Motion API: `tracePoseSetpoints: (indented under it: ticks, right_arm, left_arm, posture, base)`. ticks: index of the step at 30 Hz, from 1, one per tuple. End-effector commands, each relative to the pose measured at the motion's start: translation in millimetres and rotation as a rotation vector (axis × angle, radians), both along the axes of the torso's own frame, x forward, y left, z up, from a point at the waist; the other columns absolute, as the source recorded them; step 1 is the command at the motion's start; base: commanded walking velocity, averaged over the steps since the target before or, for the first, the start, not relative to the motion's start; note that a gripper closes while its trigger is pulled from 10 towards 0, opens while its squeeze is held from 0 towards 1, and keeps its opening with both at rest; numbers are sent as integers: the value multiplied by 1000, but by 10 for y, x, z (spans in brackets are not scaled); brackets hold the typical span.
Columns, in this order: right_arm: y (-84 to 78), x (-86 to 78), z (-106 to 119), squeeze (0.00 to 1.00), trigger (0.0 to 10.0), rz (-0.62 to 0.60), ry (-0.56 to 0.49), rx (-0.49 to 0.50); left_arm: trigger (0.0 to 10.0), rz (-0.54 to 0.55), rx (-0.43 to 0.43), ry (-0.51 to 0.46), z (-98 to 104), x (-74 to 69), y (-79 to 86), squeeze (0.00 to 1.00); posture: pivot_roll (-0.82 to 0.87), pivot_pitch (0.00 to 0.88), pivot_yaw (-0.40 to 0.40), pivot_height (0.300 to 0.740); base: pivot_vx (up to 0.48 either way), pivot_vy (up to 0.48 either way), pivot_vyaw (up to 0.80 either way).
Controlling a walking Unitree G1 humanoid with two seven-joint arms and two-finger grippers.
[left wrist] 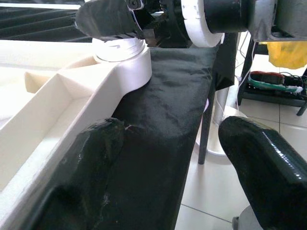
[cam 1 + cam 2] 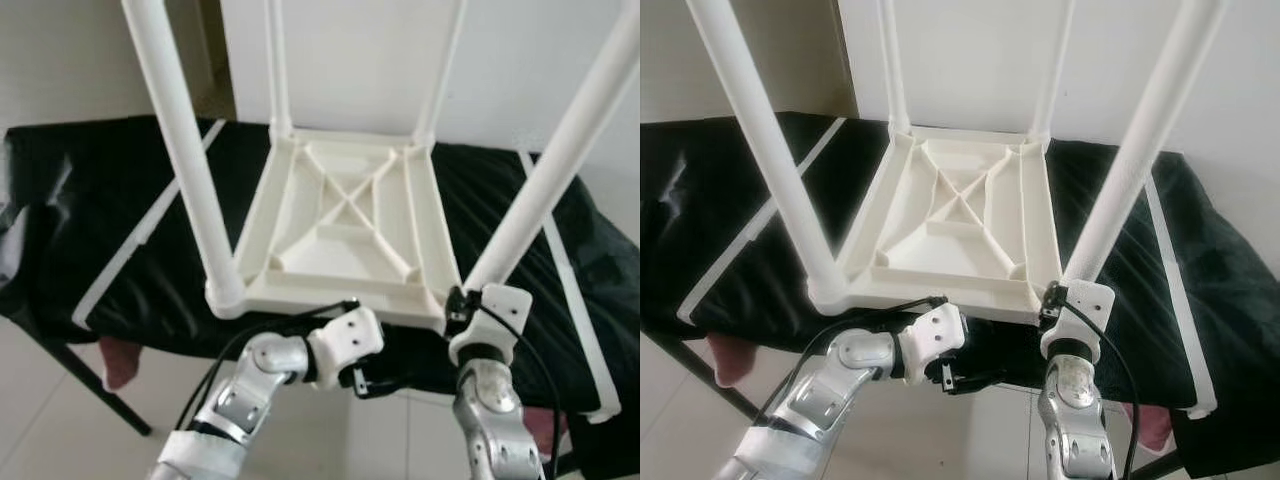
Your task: Building children table
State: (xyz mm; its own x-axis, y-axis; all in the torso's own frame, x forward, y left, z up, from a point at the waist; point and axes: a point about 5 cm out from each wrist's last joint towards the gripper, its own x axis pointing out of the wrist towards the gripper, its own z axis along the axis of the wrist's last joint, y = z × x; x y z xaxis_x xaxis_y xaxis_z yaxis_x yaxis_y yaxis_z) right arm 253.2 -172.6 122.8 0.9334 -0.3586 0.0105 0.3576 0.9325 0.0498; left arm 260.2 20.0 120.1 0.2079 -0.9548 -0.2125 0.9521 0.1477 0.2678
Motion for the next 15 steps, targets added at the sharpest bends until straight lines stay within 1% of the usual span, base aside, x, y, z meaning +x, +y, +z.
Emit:
tracePoseSetpoints:
  ticks: [1,7,8,10,12,15]
  right_arm:
    - [-30,-42,-145,0,10000,-64,73,54]
    - [-46,-50,-124,0,10000,-68,64,56]
    - [-31,-46,-112,1000,10000,-51,52,62]
    - [-19,-43,-103,1000,10000,-39,44,67]
    - [-4,-30,-79,1000,10000,0,31,66]
    - [-24,-21,-58,1000,10000,34,17,59]
  left_arm:
    - [10000,53,-4,-11,-1,18,1,0]
    - [10000,51,-3,-12,3,27,1,0]
    - [10000,50,-4,-12,5,26,-2,0]
    - [10000,50,-5,-12,7,25,-4,0]
    - [10000,51,-6,-11,2,19,-9,0]
    - [10000,52,-8,-9,1,21,-12,0]
  posture:
    - [-34,33,6,740]
    - [-36,34,7,740]
    - [-36,33,7,740]
    - [-36,33,7,740]
    - [-39,33,5,740]
    - [-39,32,3,740]
  base:
    - [0,0,0]
    - [0,0,0]
    - [0,0,0]
    - [0,0,0]
    - [0,0,0]
    - [0,0,0]
